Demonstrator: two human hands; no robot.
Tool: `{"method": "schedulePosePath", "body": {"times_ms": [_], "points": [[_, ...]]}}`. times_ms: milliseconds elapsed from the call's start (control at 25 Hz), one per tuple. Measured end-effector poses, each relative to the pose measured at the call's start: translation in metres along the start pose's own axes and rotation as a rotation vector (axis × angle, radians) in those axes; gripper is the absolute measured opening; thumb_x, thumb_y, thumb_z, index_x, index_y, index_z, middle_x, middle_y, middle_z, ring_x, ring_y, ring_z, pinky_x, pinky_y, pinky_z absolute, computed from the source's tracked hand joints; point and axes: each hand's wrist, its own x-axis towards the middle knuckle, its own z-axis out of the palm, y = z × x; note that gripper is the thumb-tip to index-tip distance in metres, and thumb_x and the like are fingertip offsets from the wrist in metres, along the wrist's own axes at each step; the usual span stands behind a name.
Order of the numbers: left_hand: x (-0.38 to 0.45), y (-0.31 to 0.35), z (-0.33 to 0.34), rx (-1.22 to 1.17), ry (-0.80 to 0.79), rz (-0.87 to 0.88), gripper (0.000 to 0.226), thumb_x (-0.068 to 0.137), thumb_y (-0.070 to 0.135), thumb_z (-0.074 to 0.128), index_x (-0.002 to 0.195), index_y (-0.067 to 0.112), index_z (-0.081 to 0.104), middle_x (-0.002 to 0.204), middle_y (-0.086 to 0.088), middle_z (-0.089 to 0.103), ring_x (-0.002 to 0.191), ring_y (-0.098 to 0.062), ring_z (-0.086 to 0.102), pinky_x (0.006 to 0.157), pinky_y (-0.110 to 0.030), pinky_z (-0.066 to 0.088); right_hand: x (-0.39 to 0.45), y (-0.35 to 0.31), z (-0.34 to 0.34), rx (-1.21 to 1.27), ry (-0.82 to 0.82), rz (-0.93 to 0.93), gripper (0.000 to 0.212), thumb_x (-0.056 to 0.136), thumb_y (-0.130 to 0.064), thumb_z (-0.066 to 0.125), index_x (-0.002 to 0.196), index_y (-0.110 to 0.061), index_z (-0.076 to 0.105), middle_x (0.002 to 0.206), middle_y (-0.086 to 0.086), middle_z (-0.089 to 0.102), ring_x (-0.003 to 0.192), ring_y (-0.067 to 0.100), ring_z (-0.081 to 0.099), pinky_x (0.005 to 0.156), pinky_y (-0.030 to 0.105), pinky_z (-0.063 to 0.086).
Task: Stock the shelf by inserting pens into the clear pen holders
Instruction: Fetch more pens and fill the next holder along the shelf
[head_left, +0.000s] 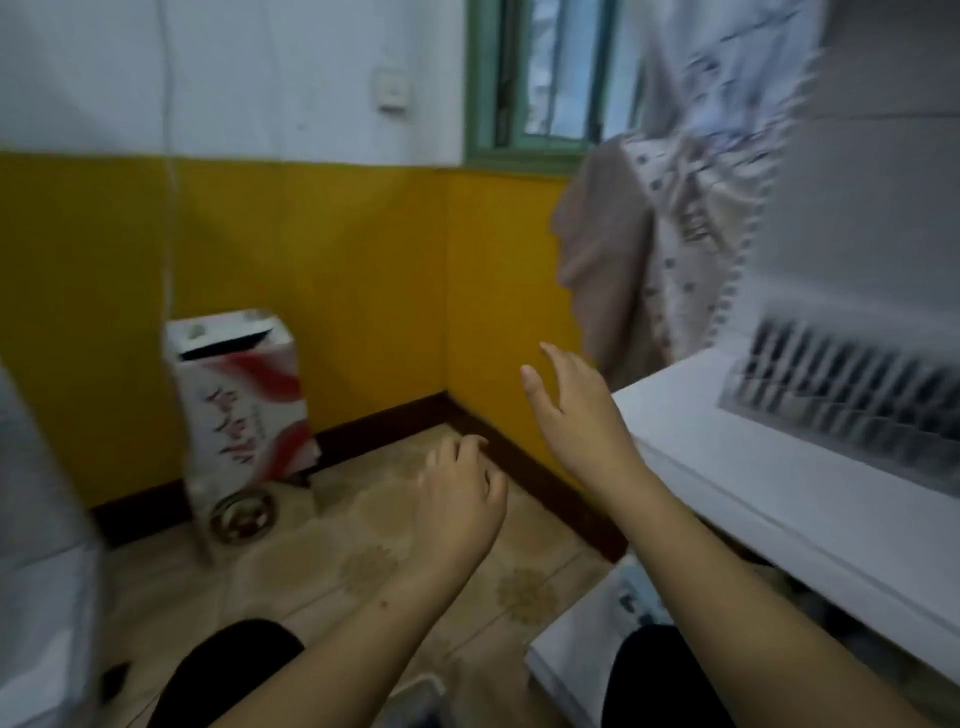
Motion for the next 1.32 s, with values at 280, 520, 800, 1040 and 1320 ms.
{"method": "schedulePosePath", "body": {"times_ms": [280,520,800,1040,1320], "points": [[-0.06,-0.179,0.064,0.077,-0.517,-0.898,0.047,0.095,0.029,0.045,0.136,0.009,0.047,0.143,-0.014,0.042,0.123,-0.034,0.048,0.098,-0.04,0.047,-0.031,0.003,0.214,0.093,-0.511,0.091,0.062,0.102,-0.052,0.033,0.151,-0.014,0.033,0.153,0.008,0.04,0.139,0.028,0.039,0.111,0.038,0.033],[-0.121,-0.276,0.162,0.011,-0.879,-1.161,0.028,0.103,0.013,0.039,0.122,0.006,0.058,0.111,-0.024,0.06,0.101,-0.03,0.061,0.098,-0.035,0.044,-0.099,0.085,0.392,-0.111,-1.167,0.38,0.055,0.104,-0.039,0.038,0.144,-0.001,0.04,0.143,0.019,0.049,0.125,0.034,0.051,0.096,0.034,0.044],[-0.206,-0.366,0.286,-0.153,-0.661,-1.733,0.074,0.08,0.038,0.067,0.138,0.003,0.04,0.122,-0.015,0.059,0.093,-0.029,0.063,0.061,-0.031,0.055,-0.206,0.157,0.531,-0.267,-1.538,0.676,0.023,0.101,-0.017,0.046,0.108,-0.004,0.064,0.073,0.008,0.048,0.059,0.019,0.042,0.07,0.032,0.043],[-0.231,-0.366,0.319,0.087,-0.516,-1.732,0.102,0.083,0.044,0.072,0.154,0.005,0.008,0.155,-0.025,0.012,0.137,-0.043,0.031,0.107,-0.05,0.041,-0.263,0.178,0.549,-0.184,-1.157,0.761,0.041,0.096,-0.024,0.06,0.126,0.0,0.047,0.117,0.016,0.062,0.1,0.028,0.064,0.075,0.034,0.052],[-0.257,-0.376,0.327,0.0,-0.407,-1.538,0.068,0.086,0.034,0.07,0.137,0.001,0.041,0.134,-0.021,0.049,0.121,-0.037,0.052,0.098,-0.05,0.048,-0.291,0.176,0.554,-0.253,-1.102,0.584,0.048,0.091,-0.04,0.064,0.126,-0.009,0.053,0.124,0.011,0.058,0.111,0.027,0.057,0.085,0.037,0.049]]}}
